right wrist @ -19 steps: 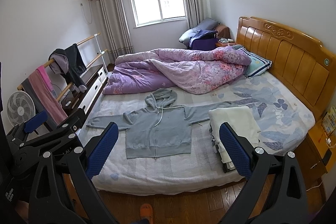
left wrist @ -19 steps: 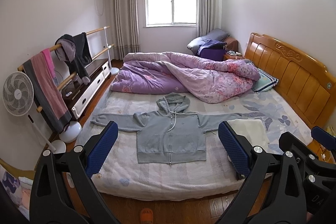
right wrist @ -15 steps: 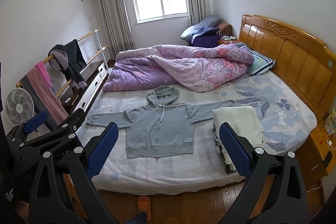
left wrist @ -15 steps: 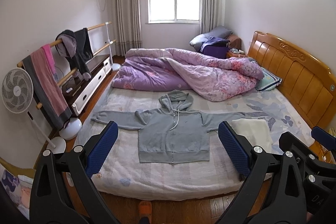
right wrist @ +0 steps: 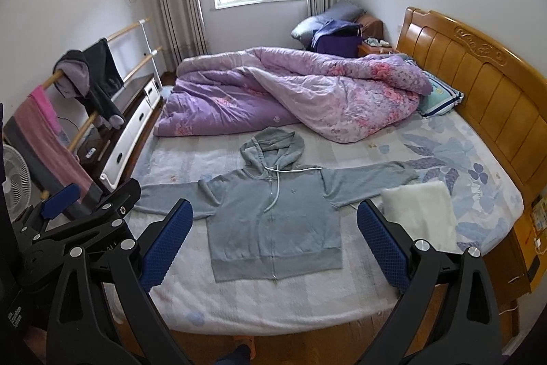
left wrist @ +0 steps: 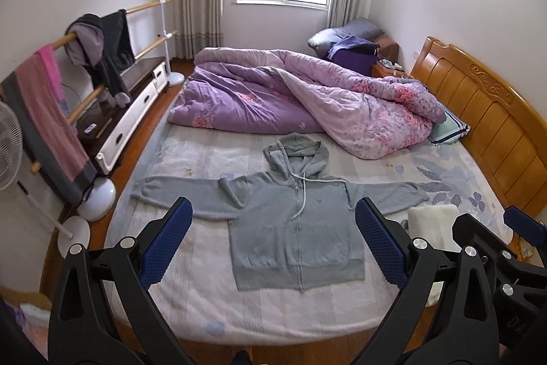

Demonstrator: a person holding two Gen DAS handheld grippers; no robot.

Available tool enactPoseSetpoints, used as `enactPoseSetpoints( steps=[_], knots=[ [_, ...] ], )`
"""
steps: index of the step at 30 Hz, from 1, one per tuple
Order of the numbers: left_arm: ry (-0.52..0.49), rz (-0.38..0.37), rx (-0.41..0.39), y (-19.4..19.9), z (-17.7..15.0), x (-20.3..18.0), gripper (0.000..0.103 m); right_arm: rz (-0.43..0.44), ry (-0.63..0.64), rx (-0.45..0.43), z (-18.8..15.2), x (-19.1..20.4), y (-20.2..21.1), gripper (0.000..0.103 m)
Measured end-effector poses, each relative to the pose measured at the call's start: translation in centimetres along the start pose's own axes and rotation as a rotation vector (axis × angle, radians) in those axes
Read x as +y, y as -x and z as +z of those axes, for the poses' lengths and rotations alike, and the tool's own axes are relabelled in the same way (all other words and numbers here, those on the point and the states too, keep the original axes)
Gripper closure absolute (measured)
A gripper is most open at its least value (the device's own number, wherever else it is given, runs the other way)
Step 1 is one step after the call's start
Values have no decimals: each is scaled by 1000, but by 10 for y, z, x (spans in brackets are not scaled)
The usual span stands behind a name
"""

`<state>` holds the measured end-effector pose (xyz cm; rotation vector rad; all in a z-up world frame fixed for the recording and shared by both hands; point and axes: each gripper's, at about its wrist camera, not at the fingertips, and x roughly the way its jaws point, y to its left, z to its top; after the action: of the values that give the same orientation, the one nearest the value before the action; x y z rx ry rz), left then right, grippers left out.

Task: Fold large clothes
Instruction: 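Move both tools down toward the hoodie sleeves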

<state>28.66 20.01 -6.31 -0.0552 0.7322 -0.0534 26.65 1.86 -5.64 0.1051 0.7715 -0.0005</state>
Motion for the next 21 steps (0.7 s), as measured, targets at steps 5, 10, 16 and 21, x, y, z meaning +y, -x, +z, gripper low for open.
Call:
enactPoseSetpoints(
  steps=[5,10,16,21],
  knots=[
    [8,-10,43,-81,47,43,7,15,-13,68,40,41,-73,10],
    [65,27,111,-156,72,89,7,29,27,169,58,88,-155,10],
    [143,53,236,-239,61,144,7,58,45,271,56,126,-239,10],
    [265,79,336,-318,26,198,7,77,94,343,38,149,-315,10]
  ],
)
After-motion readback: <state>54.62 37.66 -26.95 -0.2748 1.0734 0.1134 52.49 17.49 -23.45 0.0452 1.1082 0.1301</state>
